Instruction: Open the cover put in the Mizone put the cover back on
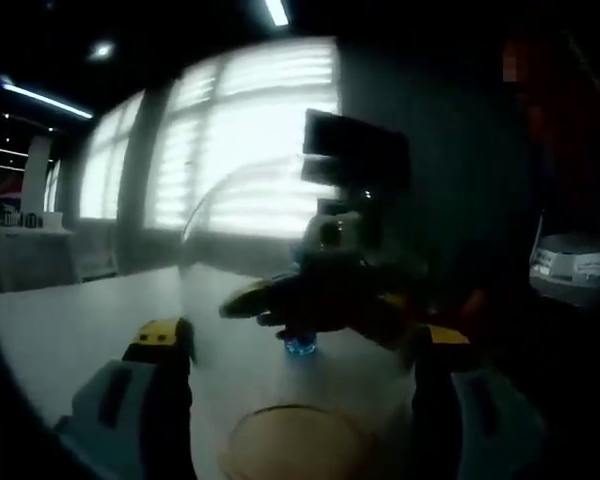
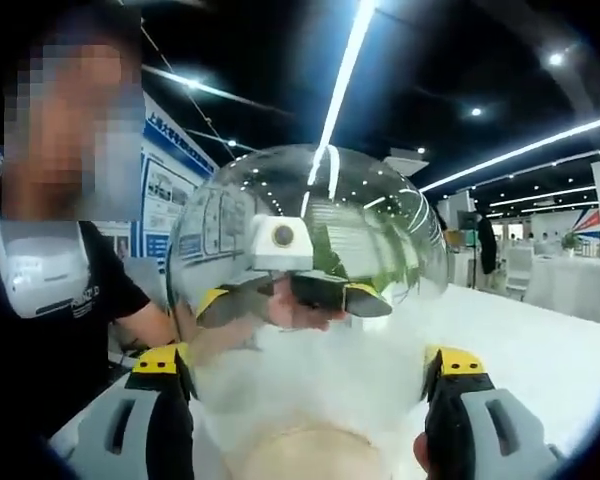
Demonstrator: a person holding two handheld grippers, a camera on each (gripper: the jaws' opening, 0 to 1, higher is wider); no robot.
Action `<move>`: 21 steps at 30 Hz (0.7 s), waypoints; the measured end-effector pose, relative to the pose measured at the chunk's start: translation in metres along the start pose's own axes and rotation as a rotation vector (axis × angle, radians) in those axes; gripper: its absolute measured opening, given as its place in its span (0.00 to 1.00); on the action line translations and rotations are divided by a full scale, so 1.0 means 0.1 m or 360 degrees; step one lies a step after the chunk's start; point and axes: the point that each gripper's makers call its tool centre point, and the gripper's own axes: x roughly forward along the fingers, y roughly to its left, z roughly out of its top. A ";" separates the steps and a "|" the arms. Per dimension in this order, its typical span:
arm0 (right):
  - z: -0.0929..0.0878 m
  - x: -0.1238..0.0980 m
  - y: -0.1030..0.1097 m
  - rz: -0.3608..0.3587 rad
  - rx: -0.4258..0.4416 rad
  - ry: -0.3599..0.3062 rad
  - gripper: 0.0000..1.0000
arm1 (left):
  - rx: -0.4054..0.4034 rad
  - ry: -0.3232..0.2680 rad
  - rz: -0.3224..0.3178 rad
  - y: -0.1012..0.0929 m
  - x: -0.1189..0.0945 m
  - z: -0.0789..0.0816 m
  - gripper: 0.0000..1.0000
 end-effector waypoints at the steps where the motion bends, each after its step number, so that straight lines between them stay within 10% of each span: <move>1: -0.01 0.01 0.02 0.0004 -0.0014 0.0009 0.90 | 0.0022 0.0030 0.0005 -0.01 -0.01 -0.01 0.79; 21: -0.11 -0.03 0.07 0.0005 0.0001 0.0067 0.90 | 0.0004 0.0108 0.0015 -0.02 0.01 -0.13 0.80</move>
